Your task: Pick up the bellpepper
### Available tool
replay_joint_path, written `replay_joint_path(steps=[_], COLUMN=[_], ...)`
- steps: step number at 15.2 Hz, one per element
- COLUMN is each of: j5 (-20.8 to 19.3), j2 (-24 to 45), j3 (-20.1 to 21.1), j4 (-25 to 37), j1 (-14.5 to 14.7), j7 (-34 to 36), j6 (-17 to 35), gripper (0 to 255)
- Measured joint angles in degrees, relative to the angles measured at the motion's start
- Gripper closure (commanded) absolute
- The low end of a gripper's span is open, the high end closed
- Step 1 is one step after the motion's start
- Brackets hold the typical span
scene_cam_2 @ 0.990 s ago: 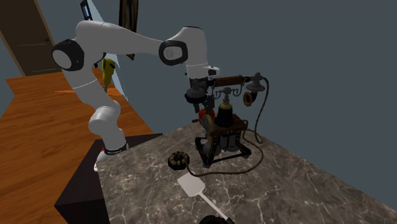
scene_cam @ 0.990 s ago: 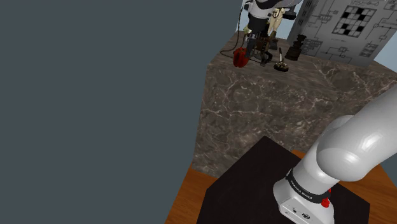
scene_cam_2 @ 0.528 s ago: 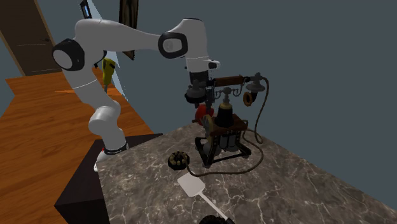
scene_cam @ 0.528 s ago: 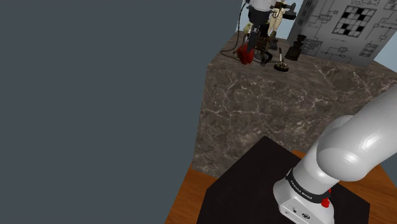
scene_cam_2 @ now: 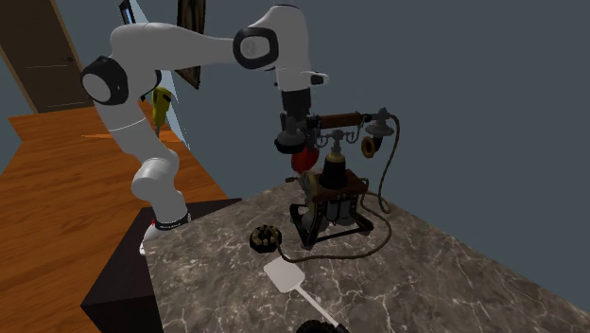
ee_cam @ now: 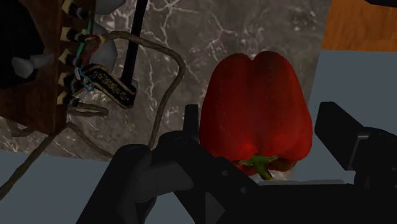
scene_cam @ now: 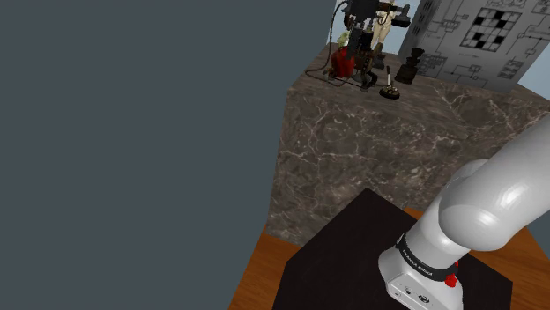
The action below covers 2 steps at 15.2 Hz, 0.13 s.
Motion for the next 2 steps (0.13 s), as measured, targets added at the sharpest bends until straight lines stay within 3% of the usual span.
replay_joint_path(steps=[2], j5=[0.1], j2=[0.3], j3=[0.0], j4=[1.5], j1=[0.0], j7=[-0.2], j6=[-1.2], gripper=[255])
